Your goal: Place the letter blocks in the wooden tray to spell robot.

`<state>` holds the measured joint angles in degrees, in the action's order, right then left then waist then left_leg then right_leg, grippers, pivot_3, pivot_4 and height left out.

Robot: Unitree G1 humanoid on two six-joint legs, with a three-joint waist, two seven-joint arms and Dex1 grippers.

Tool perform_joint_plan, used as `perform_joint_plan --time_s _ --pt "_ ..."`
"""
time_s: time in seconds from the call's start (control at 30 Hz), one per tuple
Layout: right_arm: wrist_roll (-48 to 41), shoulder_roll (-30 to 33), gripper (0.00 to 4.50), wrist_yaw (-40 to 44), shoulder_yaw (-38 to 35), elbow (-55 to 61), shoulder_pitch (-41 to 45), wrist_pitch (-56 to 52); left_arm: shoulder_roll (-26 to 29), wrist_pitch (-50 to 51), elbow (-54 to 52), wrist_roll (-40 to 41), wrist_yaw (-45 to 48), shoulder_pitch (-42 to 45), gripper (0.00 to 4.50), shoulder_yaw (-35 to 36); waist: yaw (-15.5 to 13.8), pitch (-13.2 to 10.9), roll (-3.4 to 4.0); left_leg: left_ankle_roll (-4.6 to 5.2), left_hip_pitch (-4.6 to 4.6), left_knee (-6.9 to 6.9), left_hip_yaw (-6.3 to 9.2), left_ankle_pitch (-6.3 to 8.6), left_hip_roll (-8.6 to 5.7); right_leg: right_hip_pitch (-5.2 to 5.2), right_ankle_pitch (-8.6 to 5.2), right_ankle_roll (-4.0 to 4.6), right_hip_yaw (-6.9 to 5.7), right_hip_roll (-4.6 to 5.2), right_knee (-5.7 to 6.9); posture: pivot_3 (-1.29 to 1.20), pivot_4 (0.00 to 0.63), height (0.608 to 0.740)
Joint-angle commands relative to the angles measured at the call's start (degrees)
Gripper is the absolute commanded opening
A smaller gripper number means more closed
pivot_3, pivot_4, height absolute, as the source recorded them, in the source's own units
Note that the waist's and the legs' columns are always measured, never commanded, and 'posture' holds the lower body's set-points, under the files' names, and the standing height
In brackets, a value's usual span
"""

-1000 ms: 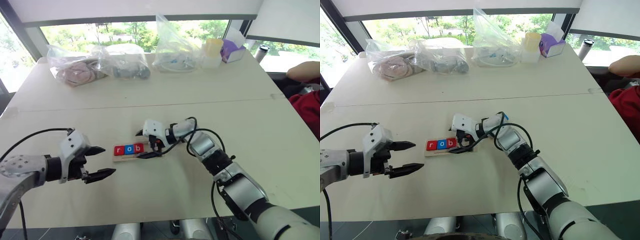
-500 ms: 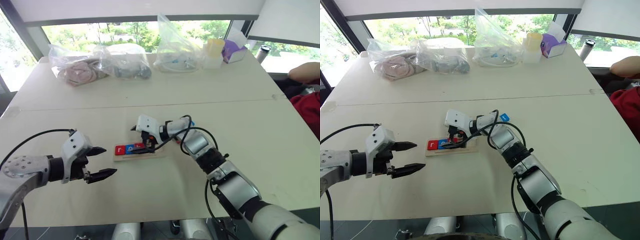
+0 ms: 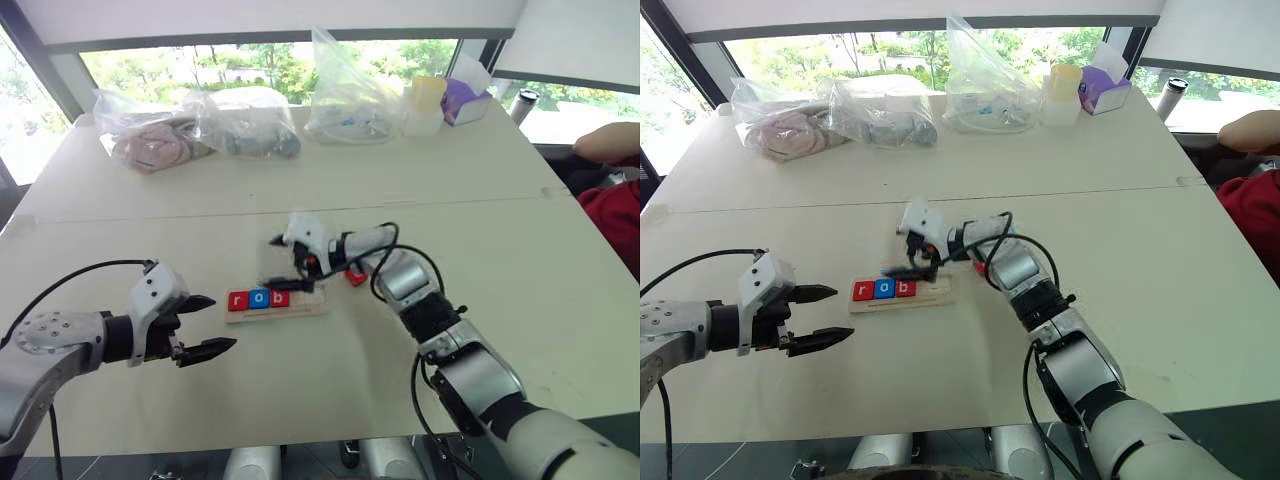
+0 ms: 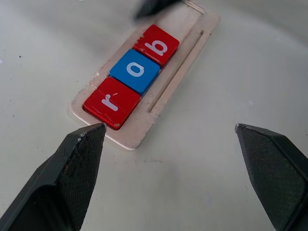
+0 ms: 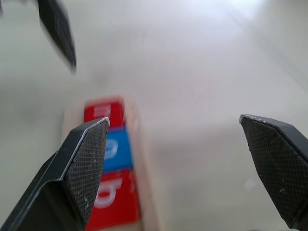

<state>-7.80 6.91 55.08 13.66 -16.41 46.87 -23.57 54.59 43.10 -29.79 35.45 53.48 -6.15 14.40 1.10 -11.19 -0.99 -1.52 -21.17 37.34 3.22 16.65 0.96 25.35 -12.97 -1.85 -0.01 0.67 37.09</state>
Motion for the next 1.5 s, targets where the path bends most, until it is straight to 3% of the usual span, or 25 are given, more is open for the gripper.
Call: perform_joint_plan --time_s 0.03,0.2,0.4,0.57,1.0,1.1,1.27,1.5 --pt "-8.12 3.25 4.46 -5.09 -9.75 16.12 -1.08 -12.42 -1.07 1.21 -3.07 5.63 0.10 2.91 4.50 3.07 -0.43 0.00 -0.01 0.00 -0.04 0.01 0.06 0.00 0.00 0.00 0.00 0.00 -0.02 0.02 0.00 0.00 0.150 0.740" --pt "-7.59 12.58 4.46 -12.69 -11.42 35.81 -14.06 -26.69 -2.00 4.77 -4.30 13.15 -1.92 11.47 4.50 2.98 -1.41 0.07 -0.11 -0.06 -0.13 0.06 0.18 -0.03 -0.10 -0.11 -0.03 -0.04 -0.18 0.17 -0.14 0.00 0.150 0.740" --pt "-5.04 14.09 4.46 -22.95 -9.22 45.19 -23.63 -34.49 -1.42 5.61 -2.98 13.17 -1.96 14.99 4.50 0.05 1.00 0.04 -0.04 -0.05 0.04 -0.03 0.01 -0.03 -0.05 -0.01 -0.03 -0.03 0.03 -0.03 0.02 0.00 0.150 0.740" --pt "-2.96 12.58 4.46 -29.55 -7.40 44.47 -27.43 -36.41 -0.70 4.15 -0.48 10.22 -0.59 15.38 4.50 -3.14 1.44 0.04 -0.05 -0.05 0.08 -0.03 0.10 -0.04 -0.01 -0.01 -0.09 -0.11 0.01 -0.15 0.04 0.00 0.150 0.740" --pt "-2.74 10.06 4.46 -32.35 -4.26 35.64 -26.09 -33.34 -1.37 2.72 1.59 7.71 -0.30 16.67 4.50 -5.46 1.38 0.04 -0.06 -0.06 -0.03 0.00 0.05 -0.04 -0.04 0.00 -0.09 -0.13 0.00 -0.10 -0.03 0.00 0.150 0.740" --pt "-1.89 10.96 3.60 -32.74 -2.61 35.14 -26.17 -32.99 -1.43 2.68 1.34 7.57 -0.59 15.60 4.50 -4.79 1.43 0.05 -0.07 -0.05 0.00 0.00 0.04 -0.04 -0.04 -0.01 -0.11 -0.16 0.00 -0.10 -0.02 0.00 0.150 0.740" --pt "-1.94 10.79 1.16 -33.40 -2.57 36.38 -25.98 -33.40 -1.75 2.42 1.07 7.32 -0.98 15.07 4.50 -5.00 1.42 0.05 -0.07 -0.05 0.00 0.00 0.07 -0.04 -0.04 0.00 -0.12 -0.17 0.00 -0.10 -0.01 0.00 0.150 0.740" --pt "-0.47 7.60 1.16 -42.24 -9.29 48.96 -30.51 -43.48 -1.61 1.85 1.80 6.77 -0.05 16.21 4.50 -6.43 1.11 0.05 -0.07 -0.06 -0.06 -0.01 0.09 -0.04 -0.04 0.02 -0.11 -0.18 0.00 -0.09 -0.02 0.00 0.150 0.740"
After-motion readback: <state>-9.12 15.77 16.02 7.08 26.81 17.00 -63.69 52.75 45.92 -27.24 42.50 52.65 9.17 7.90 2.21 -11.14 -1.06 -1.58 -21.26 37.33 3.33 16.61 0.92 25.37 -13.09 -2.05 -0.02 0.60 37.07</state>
